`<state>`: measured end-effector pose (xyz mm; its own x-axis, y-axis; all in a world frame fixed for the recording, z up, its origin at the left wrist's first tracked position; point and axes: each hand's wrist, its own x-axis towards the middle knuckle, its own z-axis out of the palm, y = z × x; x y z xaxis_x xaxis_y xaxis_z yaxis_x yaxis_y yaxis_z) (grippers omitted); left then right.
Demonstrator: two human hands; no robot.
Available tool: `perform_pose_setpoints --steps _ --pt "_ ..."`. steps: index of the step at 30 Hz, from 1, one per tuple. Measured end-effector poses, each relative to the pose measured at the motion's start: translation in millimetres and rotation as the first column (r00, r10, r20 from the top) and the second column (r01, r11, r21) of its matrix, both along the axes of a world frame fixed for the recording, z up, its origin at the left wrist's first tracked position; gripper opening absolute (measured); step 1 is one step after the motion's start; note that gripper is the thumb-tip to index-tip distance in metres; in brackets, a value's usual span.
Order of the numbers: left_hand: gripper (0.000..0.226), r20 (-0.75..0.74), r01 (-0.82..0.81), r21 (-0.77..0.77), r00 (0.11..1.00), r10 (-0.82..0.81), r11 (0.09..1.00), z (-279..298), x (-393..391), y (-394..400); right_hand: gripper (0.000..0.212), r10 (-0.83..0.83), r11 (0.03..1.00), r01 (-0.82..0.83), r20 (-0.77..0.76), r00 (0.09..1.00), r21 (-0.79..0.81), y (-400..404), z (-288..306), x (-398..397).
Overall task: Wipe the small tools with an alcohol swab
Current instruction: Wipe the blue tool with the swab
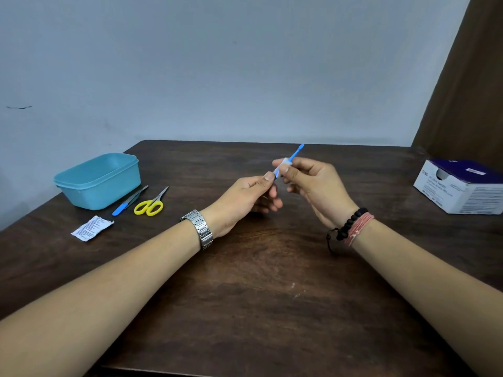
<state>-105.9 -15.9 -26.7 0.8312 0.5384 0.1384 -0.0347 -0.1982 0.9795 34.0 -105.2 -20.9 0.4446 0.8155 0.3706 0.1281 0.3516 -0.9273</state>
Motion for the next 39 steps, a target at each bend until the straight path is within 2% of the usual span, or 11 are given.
perform_pose_setpoints --steps 4,10,16,22,27,29,34,39 --pt "0.039 -0.007 0.012 0.006 1.0 -0.012 1.0 0.9 0.7 -0.3 0.012 -0.026 0.994 0.039 -0.126 0.992 0.103 -3.1 10.7 8.8" --pt "0.037 0.0 0.01 0.025 1.0 -0.01 1.0 -0.1 0.1 -1.0 0.012 -0.015 0.998 0.012 -0.05 0.999 -0.064 0.3 -3.3 0.9" --pt "0.037 -0.012 0.023 0.051 1.0 -0.023 0.998 -0.7 0.4 -1.4 0.012 -0.046 0.993 0.065 -0.179 0.983 0.103 -3.0 7.4 9.5" --pt "0.037 -0.009 0.01 0.045 1.0 -0.01 0.999 -0.6 -0.4 -0.9 0.011 -0.019 0.999 0.016 -0.073 0.997 -0.05 0.7 -3.7 2.1" --pt "0.036 -0.013 0.02 0.042 1.0 -0.019 0.999 0.7 -0.5 -1.6 0.011 -0.053 0.994 0.066 -0.156 0.986 0.084 -1.8 6.1 7.8" --pt "0.036 -0.014 0.022 0.045 1.0 -0.022 0.999 0.5 -0.6 -1.7 0.011 -0.051 0.994 0.066 -0.162 0.985 0.088 -2.9 6.3 9.0" --pt "0.037 -0.011 0.013 0.044 1.0 -0.012 0.999 -0.5 -0.8 -1.0 0.012 -0.001 0.998 -0.003 -0.072 0.997 -0.057 -0.3 -2.7 0.6" --pt "0.037 -0.01 0.03 0.053 1.0 -0.03 0.998 0.7 -0.9 -1.4 0.011 -0.061 0.992 0.082 -0.209 0.976 0.095 -3.4 10.7 8.1"
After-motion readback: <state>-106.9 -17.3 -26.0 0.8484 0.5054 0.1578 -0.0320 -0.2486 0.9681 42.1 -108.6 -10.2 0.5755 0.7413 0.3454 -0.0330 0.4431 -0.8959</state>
